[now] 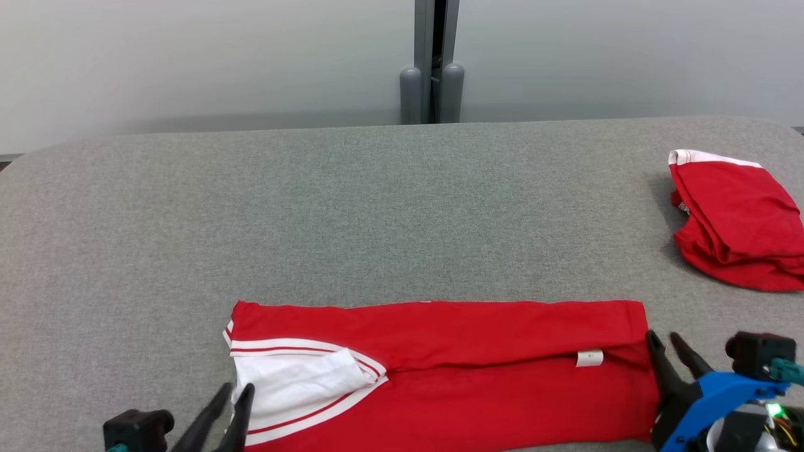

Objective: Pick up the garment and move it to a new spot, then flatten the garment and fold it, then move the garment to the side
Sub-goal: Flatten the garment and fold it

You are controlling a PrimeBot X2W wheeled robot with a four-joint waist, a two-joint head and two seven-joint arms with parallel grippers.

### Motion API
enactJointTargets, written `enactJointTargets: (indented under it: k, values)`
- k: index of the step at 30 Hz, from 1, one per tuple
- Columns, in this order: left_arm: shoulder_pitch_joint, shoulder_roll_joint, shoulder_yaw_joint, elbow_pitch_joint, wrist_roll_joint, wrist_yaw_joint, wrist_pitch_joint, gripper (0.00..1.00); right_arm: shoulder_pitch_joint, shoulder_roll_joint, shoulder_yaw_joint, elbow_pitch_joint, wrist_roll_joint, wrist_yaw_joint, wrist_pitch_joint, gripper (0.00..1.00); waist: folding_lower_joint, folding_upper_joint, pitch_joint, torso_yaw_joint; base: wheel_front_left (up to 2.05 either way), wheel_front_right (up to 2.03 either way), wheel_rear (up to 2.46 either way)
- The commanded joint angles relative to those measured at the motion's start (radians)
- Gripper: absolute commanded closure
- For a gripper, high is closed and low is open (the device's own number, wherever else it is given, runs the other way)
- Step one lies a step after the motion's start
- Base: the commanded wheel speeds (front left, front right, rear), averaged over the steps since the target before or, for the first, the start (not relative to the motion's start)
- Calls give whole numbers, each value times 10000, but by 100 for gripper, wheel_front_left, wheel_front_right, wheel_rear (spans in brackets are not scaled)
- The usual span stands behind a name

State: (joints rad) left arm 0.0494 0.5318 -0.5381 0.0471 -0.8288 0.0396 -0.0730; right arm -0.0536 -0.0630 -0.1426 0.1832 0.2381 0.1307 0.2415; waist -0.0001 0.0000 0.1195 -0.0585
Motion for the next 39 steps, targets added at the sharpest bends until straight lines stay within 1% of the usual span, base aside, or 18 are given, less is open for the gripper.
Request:
enactJointTargets:
  k: [1, 4, 6, 10, 17, 21, 24, 28, 31, 32, 33, 34, 35, 39]
  values:
    - [182, 7, 129, 91, -47, 75, -211, 0, 277, 37, -129, -88, 18, 1, -149, 0, 1, 0, -5, -20, 0, 0, 0]
    - [385, -115, 388, 58, -110, 228, -712, 0, 543, 84, -398, -181, 10, 1, -357, 0, 1, 0, -17, -35, 0, 0, 0]
    - [453, -204, 616, -79, -98, 417, -1093, 0, 656, 99, -594, -163, -140, 1, -488, 0, 1, 0, -32, -23, 0, 0, 0]
    - [342, -286, 940, -382, 256, 877, -1510, 0, 553, 123, -867, -113, -382, 1, -843, 0, 1, 0, -92, 54, 0, 0, 0]
    - [93, -461, 1242, -716, 918, 1495, -1771, 0, 150, 126, -640, 526, -432, 1, -1499, 0, 1, 0, -161, 251, 0, 0, 0]
    - [69, -526, 1194, -758, 1020, 1613, -1790, 0, -80, 124, -530, 1260, -810, 1, -1884, 0, 1, 0, -107, 378, 0, 0, 0]
    - [77, -496, 1169, -762, 1080, 1673, -1746, 0, -229, 123, -652, 1977, -1098, 1, -2216, 0, 1, 0, -20, 528, 0, 0, 0]
    - [109, -446, 1193, -781, 1078, 1749, -1726, 0, -374, 124, -614, 2954, -1158, 1, -2576, 0, 1, 0, 63, 703, 0, 0, 0]
    - [155, -428, 1197, -815, 1073, 1792, -1715, 0, -453, 136, -376, 3543, -1181, 2, -2760, 0, 1, 0, 81, 772, 0, 0, 0]
    - [166, -417, 1199, -824, 1073, 1804, -1708, 0, -473, 142, -302, 3720, -1121, 4, -2802, 42, 1, 0, 80, 782, 0, 0, 0]
    - [181, -414, 1194, -833, 1072, 1815, -1708, 0, -512, 144, -231, 3869, -1090, 4, -2841, 62, 1, 0, 72, 785, 0, 0, 0]
    - [206, -416, 1174, -856, 1075, 1832, -1696, 0, -585, 158, -120, 4113, -1074, 4, -2927, 86, 1, 0, 45, 761, 0, 0, 0]
    - [210, -412, 1159, -865, 1086, 1846, -1687, 0, -660, 157, -97, 4213, -1071, 4, -2944, 100, 1, 0, 28, 732, 0, 0, 0]
    - [215, -470, 1134, -912, 1019, 1828, -1687, 0, -986, 109, -269, 4302, -1136, -4, -3107, 100, 1, 0, -51, 522, 0, 0, 0]
